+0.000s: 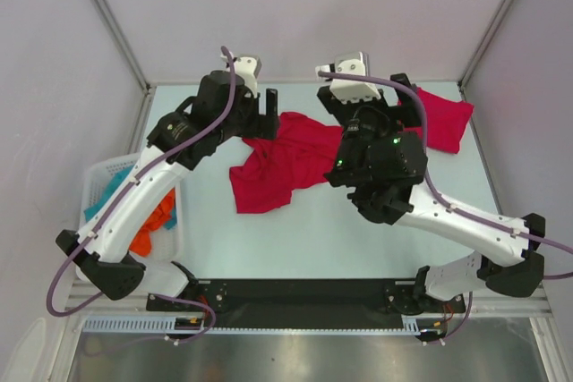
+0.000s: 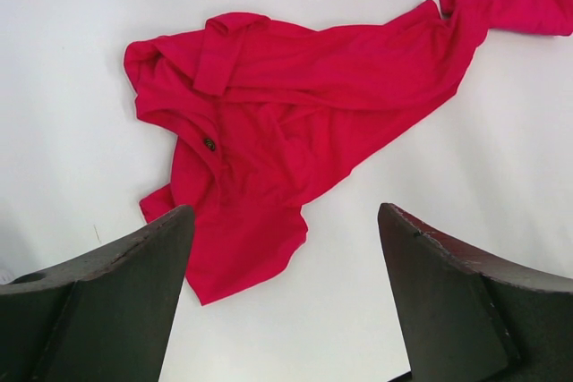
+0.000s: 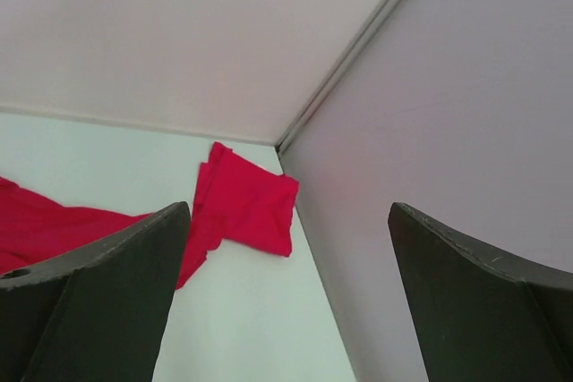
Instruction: Fold and stack the t-shirts
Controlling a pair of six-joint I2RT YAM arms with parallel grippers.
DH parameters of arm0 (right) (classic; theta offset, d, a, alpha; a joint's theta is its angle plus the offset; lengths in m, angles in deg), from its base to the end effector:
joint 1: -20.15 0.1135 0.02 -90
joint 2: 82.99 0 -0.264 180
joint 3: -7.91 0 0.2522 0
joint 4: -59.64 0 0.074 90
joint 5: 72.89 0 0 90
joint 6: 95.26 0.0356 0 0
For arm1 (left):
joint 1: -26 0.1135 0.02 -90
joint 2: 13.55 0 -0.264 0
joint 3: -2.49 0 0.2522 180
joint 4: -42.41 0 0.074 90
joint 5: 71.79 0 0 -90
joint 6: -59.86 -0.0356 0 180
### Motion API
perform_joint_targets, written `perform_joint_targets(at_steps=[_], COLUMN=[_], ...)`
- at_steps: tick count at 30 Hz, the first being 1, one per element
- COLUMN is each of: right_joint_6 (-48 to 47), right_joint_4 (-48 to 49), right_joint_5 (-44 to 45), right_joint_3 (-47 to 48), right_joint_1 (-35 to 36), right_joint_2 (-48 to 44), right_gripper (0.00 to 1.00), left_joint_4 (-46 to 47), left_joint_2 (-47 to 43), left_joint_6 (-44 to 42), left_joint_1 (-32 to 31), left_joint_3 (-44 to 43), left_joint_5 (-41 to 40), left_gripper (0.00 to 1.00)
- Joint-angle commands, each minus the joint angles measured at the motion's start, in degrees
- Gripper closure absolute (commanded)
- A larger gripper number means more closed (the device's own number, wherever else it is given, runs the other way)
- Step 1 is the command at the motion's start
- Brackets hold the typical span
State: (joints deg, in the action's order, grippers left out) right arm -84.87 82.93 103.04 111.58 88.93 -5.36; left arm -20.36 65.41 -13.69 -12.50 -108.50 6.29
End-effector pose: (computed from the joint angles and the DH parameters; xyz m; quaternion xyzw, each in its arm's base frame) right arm 0.1199 0.2108 0.5401 -0.0706 0.6842 -0.3005 0.6608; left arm 0.2212 -0.1666 0.4507 0.1149 0.8584 -0.1468 0.4779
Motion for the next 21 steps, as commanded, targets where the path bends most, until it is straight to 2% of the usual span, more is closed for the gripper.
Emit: perform_joint_targets(at_steps=[1, 3, 4, 5, 6, 7, 9, 10, 14, 15, 17, 21], right_joint_6=[0.4, 6.6, 9.0, 11.4, 18.2, 22.6, 34.4, 36.6, 38.6, 39.1, 41.5, 42.6], right_joint_4=[19.5, 16.8, 11.9, 8.2, 4.1, -6.8, -17.8, -25.0, -27.6, -27.6, -27.7, -27.0], right_joint_5=[3.5, 3.5, 3.5, 2.8, 2.4, 2.1, 1.5, 1.5, 2.8, 2.8, 3.3, 6.0], right_joint_3=[-1.4, -1.2, -1.1, -1.0, -1.1, -0.9, 1.1, 1.9, 1.7, 1.2, 1.2, 3.9], right_joint_1=[0.2, -0.1, -0.1, -0.4, -0.7, -1.3, -4.8, -6.3, -11.5, -12.2, -13.0, -13.2], right_joint_2=[-6.5, -8.4, -9.0, -9.4, -10.3, -10.5, -9.9, -8.4, -5.3, -4.9, -4.7, -3.1], right_gripper=[0.00, 0.00, 0.04, 0.04, 0.00, 0.00, 0.00, 0.00, 0.03, 0.11, 0.17, 0.14], left_joint_4=[0.5, 0.5, 0.5, 0.4, 0.6, 0.8, 0.9, 1.0, 1.1, 1.0, 0.9, 1.0], left_joint_2=[-2.1, -2.0, -1.8, -1.8, -1.7, -1.6, -1.6, -1.7, -2.1, -2.1, -2.4, -2.3], left_joint_6=[-0.5, -0.5, -0.5, -0.3, -0.1, 0.0, 0.2, 0.3, 0.5, 0.5, 0.3, 0.3], left_joint_1=[-0.3, -0.3, -0.3, -0.3, -0.3, -0.3, -0.3, -0.3, -0.3, -0.3, -0.3, -0.3], left_joint_3=[0.4, 0.5, 0.5, 0.6, 0.8, 0.9, 1.2, 1.3, 2.2, 2.4, 2.8, 3.1], left_joint_5=[-1.3, -1.2, -1.1, -1.1, -0.9, -0.6, -0.3, -0.4, -0.4, -0.6, -0.8, -1.1], left_gripper=[0.11, 0.11, 0.11, 0.11, 0.11, 0.11, 0.11, 0.11, 0.12, 0.11, 0.12, 0.11])
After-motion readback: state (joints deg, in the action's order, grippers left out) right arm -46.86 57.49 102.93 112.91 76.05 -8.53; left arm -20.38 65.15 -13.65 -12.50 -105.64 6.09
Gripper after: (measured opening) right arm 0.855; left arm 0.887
